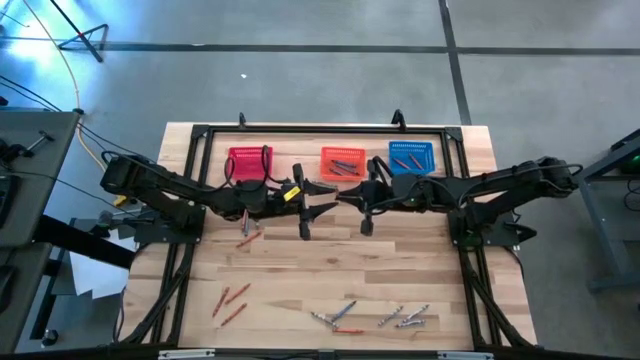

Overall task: Sort crayons
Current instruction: Put the gray crayon into the red bin

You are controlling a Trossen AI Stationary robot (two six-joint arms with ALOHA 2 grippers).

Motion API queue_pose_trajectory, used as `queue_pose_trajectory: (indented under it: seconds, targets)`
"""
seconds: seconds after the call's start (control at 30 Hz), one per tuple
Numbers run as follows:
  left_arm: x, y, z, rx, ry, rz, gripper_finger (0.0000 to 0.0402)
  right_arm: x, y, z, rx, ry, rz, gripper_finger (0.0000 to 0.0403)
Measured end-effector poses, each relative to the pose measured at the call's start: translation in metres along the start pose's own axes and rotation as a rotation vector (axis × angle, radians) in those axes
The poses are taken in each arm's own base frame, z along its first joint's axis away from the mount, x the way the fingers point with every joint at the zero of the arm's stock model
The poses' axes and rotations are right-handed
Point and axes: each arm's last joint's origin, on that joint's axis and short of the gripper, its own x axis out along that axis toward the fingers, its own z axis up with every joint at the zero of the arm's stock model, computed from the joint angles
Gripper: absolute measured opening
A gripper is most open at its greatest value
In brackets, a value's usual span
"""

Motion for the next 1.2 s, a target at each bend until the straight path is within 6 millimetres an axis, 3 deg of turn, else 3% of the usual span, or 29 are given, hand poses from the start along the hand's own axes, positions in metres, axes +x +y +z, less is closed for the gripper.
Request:
queue_pose_trajectory:
  seconds: [0.6,0.77,1.03,1.2]
  targets:
    - [0.012,0.004,0.002,0.01,-0.016,-0.029,0.0133,0.0,0.001,0.002,-0.001,-0.027,0.026,0.0001]
    - [0.018,0.002,-0.007,0.059,0.011,-0.031,0.0102,0.0,0.001,0.002,-0.003,-0.025,0.027,0.0001]
    - [0.019,0.004,-0.006,0.072,0.012,-0.02,0.0014,0.0,0.001,0.001,-0.005,-0.016,0.034,0.0001]
    - [0.019,0.005,-0.006,0.069,0.012,-0.014,0.0019,0.0,0.001,0.001,-0.003,-0.011,0.032,0.0001]
